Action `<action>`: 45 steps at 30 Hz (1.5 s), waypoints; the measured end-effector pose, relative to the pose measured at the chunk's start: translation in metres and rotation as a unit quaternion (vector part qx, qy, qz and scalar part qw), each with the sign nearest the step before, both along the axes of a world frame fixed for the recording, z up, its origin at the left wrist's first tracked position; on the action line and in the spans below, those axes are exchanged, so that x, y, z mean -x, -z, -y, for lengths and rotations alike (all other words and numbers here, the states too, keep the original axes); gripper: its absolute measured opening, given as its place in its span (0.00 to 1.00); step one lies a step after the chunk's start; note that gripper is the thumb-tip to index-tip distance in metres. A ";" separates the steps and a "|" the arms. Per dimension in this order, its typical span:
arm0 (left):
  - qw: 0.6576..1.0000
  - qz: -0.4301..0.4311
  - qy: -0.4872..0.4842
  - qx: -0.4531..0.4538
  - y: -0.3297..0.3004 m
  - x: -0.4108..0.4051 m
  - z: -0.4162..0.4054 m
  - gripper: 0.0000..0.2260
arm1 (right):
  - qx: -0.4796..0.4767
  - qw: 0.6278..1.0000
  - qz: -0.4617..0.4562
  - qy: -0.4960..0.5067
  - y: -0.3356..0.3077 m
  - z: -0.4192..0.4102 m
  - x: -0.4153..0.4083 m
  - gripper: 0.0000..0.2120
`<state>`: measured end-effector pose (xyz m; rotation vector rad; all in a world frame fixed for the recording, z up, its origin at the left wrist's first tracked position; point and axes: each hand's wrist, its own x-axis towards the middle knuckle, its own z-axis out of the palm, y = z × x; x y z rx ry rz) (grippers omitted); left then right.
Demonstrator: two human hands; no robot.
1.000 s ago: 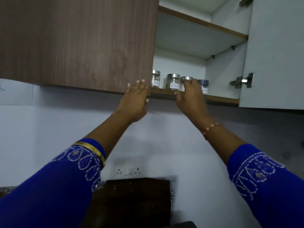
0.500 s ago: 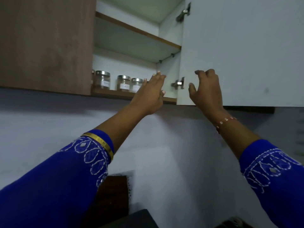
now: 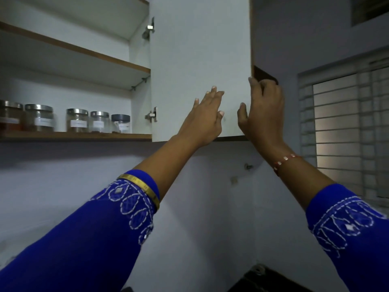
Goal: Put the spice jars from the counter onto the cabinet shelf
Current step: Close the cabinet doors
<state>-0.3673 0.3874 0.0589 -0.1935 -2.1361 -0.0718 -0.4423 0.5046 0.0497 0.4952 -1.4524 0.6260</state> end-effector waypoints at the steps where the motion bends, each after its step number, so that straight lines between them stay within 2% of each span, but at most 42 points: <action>1: 1.000 0.000 0.004 -0.002 0.001 0.006 -0.007 0.23 | 0.006 1.000 0.013 -0.009 0.003 -0.006 0.005 0.25; 6: 1.000 -0.002 0.004 -0.010 0.006 0.027 -0.032 0.23 | 0.031 0.983 0.149 -0.106 0.021 -0.018 0.031 0.28; 10: 1.000 0.008 0.002 -0.007 0.010 0.041 -0.045 0.23 | 0.039 0.941 0.243 -0.232 0.028 -0.015 0.047 0.28; 13: 1.000 0.011 -0.005 -0.008 0.008 0.050 -0.049 0.23 | 0.063 0.906 0.272 -0.317 0.027 -0.008 0.055 0.27; 17: 1.000 0.007 -0.002 -0.023 0.001 0.059 -0.052 0.23 | 0.057 0.874 0.242 -0.417 0.025 0.000 0.061 0.17; 20: 0.999 -0.002 -0.001 -0.036 -0.006 0.064 -0.054 0.23 | 0.067 0.860 0.231 -0.451 0.027 0.008 0.062 0.17; 29: 0.989 -0.060 0.045 -0.124 -0.029 0.066 -0.057 0.28 | 0.093 0.846 0.209 -0.482 0.034 0.023 0.043 0.13; 34: 0.972 -0.133 0.076 -0.178 -0.042 0.052 -0.048 0.33 | 0.095 0.839 0.179 -0.504 0.038 0.041 0.008 0.12; 40: 0.969 -0.147 0.060 -0.191 -0.050 0.016 -0.021 0.36 | 0.106 0.835 0.136 -0.522 0.044 0.074 -0.032 0.13; 45: 0.958 -0.177 0.075 -0.214 -0.045 -0.030 0.004 0.34 | 0.077 0.833 0.076 -0.543 0.047 0.108 -0.067 0.21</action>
